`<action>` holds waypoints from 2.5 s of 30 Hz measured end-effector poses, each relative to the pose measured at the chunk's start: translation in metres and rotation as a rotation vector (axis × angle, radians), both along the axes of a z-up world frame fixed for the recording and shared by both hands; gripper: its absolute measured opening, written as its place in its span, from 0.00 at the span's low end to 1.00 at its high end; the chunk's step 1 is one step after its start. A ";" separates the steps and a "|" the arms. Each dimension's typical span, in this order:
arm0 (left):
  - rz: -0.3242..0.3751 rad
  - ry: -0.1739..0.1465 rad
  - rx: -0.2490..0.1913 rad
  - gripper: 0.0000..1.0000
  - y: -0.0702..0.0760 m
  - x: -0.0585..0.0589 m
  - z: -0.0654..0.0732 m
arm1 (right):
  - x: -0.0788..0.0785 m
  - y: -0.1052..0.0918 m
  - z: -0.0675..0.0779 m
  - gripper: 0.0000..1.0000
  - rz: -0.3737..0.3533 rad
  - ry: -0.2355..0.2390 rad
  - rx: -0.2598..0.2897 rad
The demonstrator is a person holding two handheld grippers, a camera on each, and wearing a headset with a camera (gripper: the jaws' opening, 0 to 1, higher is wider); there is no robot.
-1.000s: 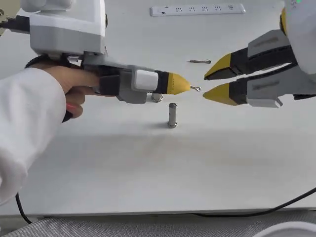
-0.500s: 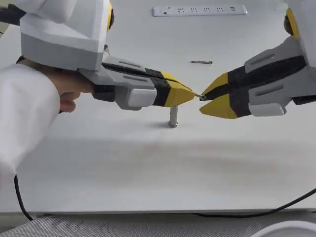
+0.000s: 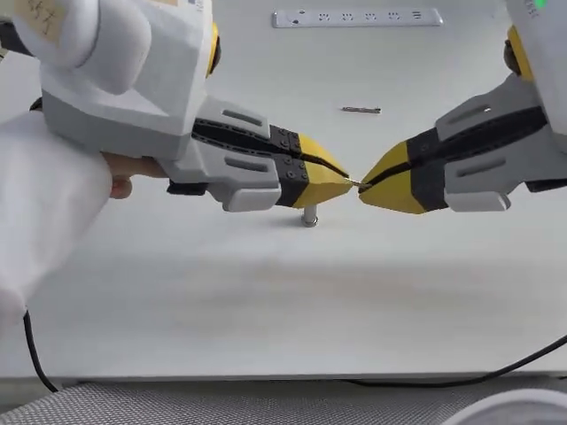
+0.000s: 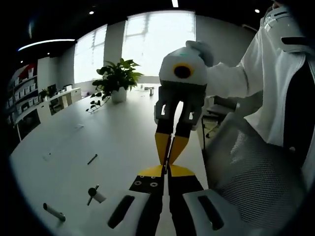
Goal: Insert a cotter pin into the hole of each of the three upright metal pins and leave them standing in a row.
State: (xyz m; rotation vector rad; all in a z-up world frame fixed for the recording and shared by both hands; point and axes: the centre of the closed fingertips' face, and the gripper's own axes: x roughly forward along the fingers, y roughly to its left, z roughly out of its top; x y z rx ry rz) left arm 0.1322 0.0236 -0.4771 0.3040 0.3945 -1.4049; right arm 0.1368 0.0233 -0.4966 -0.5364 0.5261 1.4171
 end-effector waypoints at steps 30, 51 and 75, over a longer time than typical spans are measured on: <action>0.102 -0.089 0.209 0.21 0.014 0.056 -0.067 | 0.033 -0.014 -0.060 0.00 -0.069 -0.026 -0.159; 0.047 -0.069 0.285 0.08 0.021 0.058 -0.083 | 0.044 0.000 -0.075 0.00 -0.025 0.011 -0.185; 0.088 -0.041 0.285 0.08 0.023 0.057 -0.085 | 0.043 0.005 -0.069 0.00 -0.064 0.032 -0.209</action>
